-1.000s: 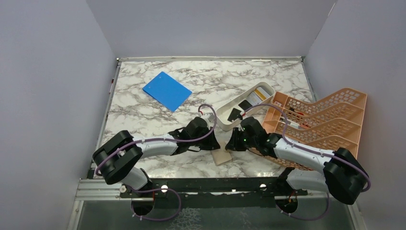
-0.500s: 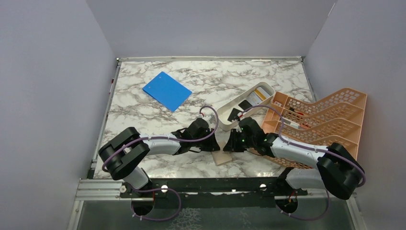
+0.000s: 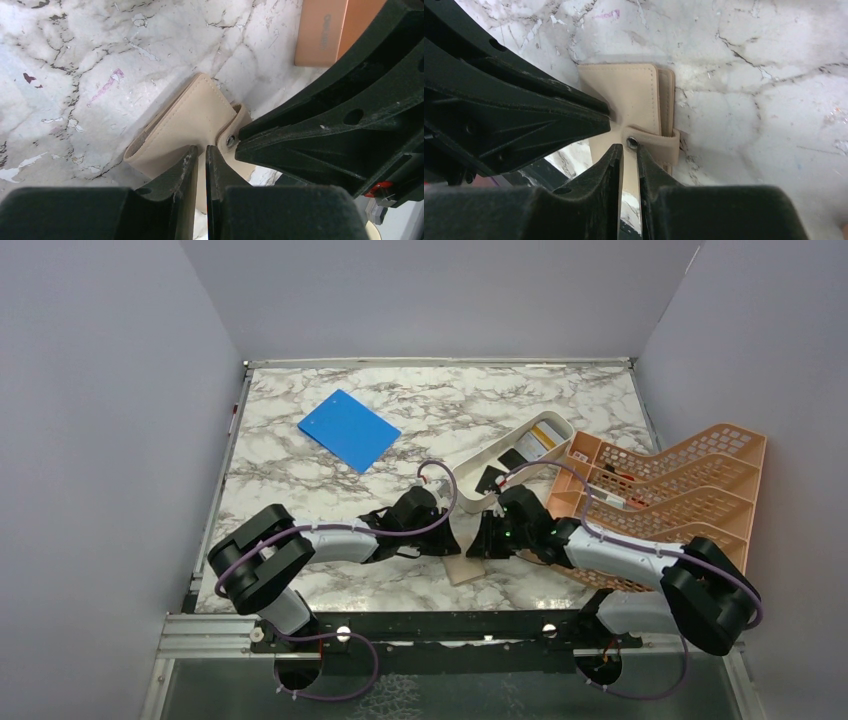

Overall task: Put the credit cards into the card holder
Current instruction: Close the card holder at the center of the board.

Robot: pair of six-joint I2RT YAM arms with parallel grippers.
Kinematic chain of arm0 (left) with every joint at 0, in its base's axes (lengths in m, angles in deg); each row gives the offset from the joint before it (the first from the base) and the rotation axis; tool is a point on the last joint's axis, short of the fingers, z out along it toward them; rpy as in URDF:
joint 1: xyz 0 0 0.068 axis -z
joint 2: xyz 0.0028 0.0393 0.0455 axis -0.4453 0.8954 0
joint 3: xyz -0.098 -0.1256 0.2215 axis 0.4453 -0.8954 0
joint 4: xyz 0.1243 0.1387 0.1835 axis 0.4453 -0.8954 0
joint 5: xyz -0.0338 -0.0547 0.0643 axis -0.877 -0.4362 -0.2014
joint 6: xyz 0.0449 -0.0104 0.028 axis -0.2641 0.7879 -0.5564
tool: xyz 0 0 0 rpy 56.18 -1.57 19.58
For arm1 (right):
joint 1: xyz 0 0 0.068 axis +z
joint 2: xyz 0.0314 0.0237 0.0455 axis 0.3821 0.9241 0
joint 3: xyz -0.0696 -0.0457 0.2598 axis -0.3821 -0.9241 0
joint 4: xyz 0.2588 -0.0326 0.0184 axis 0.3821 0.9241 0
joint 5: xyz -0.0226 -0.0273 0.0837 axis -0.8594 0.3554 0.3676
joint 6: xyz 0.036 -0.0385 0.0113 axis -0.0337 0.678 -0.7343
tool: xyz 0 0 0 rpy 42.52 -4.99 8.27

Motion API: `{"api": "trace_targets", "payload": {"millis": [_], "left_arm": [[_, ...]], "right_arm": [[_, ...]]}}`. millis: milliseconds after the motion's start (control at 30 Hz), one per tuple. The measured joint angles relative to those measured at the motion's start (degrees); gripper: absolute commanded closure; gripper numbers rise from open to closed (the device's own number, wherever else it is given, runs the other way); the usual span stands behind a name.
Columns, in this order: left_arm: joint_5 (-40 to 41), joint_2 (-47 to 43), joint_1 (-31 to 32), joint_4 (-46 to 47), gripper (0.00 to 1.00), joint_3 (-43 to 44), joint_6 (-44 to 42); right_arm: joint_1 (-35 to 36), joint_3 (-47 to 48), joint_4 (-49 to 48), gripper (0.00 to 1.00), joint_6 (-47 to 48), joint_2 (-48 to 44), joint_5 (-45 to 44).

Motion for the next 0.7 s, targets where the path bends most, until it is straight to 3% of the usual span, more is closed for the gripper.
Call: {"api": "trace_targets", "payload": {"millis": [367,700], "left_arm": [[1.16,-2.71,0.0,-7.1,0.81,3.45,0.11],[1.18,0.94,-0.15,-6.56,0.82,3.85,0.07]], "right_arm": [[0.0,2.75,7.23,0.77,1.95,-3.61,-3.63],[0.0,2.34,5.16,0.8,1.38,0.22,-2.99]]}}
